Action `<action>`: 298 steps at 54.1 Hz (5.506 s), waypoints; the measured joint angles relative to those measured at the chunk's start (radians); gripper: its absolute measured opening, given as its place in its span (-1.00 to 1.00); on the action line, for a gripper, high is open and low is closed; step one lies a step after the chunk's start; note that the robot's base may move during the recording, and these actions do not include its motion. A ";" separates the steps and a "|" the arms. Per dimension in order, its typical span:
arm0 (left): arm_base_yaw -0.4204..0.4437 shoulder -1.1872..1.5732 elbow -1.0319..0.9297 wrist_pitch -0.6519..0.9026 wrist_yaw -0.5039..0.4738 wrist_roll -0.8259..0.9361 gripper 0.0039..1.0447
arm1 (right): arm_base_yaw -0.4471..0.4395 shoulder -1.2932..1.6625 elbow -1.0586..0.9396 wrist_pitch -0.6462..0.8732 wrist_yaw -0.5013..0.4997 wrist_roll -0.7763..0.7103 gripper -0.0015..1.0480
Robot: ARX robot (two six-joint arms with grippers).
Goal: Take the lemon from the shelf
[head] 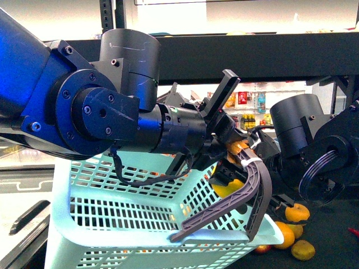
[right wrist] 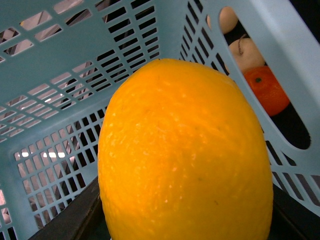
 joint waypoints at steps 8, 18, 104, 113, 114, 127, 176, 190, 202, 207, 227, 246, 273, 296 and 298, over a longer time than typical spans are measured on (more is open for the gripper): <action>0.000 0.000 0.000 0.000 -0.003 0.003 -0.77 | 0.008 0.000 -0.005 0.028 -0.002 -0.001 0.80; 0.000 0.005 0.000 -0.001 0.000 -0.010 -0.77 | -0.019 0.000 -0.005 0.069 0.055 -0.025 0.85; 0.000 0.005 0.000 -0.001 -0.002 -0.005 -0.77 | -0.190 0.050 -0.345 0.058 0.085 -0.188 0.85; 0.003 0.006 0.000 -0.002 -0.013 0.007 -0.77 | -0.120 0.218 -0.180 -0.026 0.213 -0.118 0.85; 0.003 0.006 0.000 -0.002 -0.011 0.006 -0.77 | -0.114 0.243 -0.153 -0.046 0.233 -0.109 0.85; 0.003 0.006 0.000 -0.002 0.000 0.001 -0.77 | -0.079 0.370 0.007 -0.170 0.311 -0.059 0.85; 0.003 0.007 0.000 -0.002 -0.026 0.013 -0.77 | -0.054 0.551 0.208 -0.320 0.448 -0.036 0.85; 0.003 0.007 0.000 -0.002 -0.027 0.018 -0.77 | -0.053 0.610 0.264 -0.342 0.451 -0.019 0.85; 0.005 0.007 0.000 -0.002 -0.024 0.018 -0.77 | -0.039 0.660 0.313 -0.354 0.456 -0.015 0.85; 0.005 0.007 0.000 -0.002 -0.010 0.013 -0.77 | -0.031 0.675 0.336 -0.359 0.458 -0.014 0.85; 0.003 0.007 0.000 -0.002 -0.008 0.008 -0.77 | -0.028 0.737 0.430 -0.387 0.480 -0.014 0.80; 0.003 0.007 0.000 -0.002 -0.007 0.007 -0.77 | -0.033 0.740 0.433 -0.382 0.490 -0.016 0.04; 0.002 0.005 0.013 0.001 0.026 -0.031 -0.77 | -0.162 0.496 0.164 -0.275 0.527 -0.073 0.03; 0.000 -0.048 0.050 0.016 0.050 -0.061 -0.77 | -0.249 0.253 0.087 -0.274 0.474 -0.127 0.03; -0.001 -0.047 0.050 0.016 0.049 -0.063 -0.77 | -0.252 0.253 0.074 -0.270 0.480 -0.132 0.03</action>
